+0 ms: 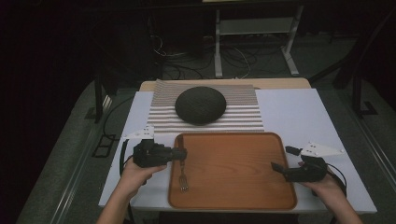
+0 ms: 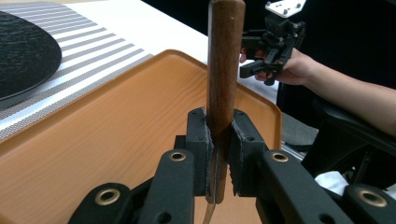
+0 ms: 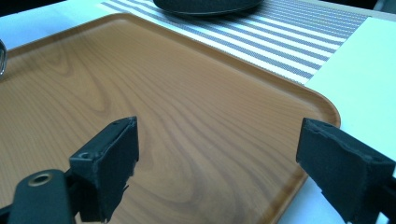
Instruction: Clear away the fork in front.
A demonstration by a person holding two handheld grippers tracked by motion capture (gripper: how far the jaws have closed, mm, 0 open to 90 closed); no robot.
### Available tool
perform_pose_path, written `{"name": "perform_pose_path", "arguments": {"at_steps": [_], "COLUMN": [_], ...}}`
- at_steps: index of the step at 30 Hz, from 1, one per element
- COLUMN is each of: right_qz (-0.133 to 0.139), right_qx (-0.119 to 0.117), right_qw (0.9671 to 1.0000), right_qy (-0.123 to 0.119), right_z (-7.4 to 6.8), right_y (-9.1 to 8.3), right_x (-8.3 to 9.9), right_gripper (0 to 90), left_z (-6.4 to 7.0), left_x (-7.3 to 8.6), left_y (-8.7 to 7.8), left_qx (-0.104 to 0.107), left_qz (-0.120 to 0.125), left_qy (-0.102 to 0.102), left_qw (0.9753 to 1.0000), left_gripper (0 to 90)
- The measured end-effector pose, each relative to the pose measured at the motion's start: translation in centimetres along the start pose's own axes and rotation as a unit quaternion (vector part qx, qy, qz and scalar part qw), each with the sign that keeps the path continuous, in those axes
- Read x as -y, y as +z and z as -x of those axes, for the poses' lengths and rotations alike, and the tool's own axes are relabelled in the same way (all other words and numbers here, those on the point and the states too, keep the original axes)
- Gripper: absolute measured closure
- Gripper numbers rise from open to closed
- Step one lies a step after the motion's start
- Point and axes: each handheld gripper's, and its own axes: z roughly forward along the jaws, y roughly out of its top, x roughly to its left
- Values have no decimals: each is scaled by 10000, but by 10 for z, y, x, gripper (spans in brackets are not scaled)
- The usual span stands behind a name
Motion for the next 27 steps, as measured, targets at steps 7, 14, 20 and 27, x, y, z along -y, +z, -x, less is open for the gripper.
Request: {"name": "perform_pose_path", "arguments": {"at_steps": [7,14,20,27], "right_qz": [-13,-45,-29,-14], "right_qx": [5,-6,-14,-25], "right_qw": [10000,10000,10000,10000], "right_qy": [1,2,12,11], "right_z": [1,0,1,0], "right_y": [1,3,3,3], "right_x": [0,0,0,0], "right_gripper": [133,133,133,133], "left_z": [-11,-28,-39,-45], "left_x": [2,5,16,27], "left_y": [5,17,37,48], "left_qx": [-349,-648,-773,-804], "left_qz": [-46,-231,-637,-935], "left_qy": [45,-51,-214,-351], "left_qw": [9994,9976,9947,9918], "left_gripper": [763,710,661,659]}}
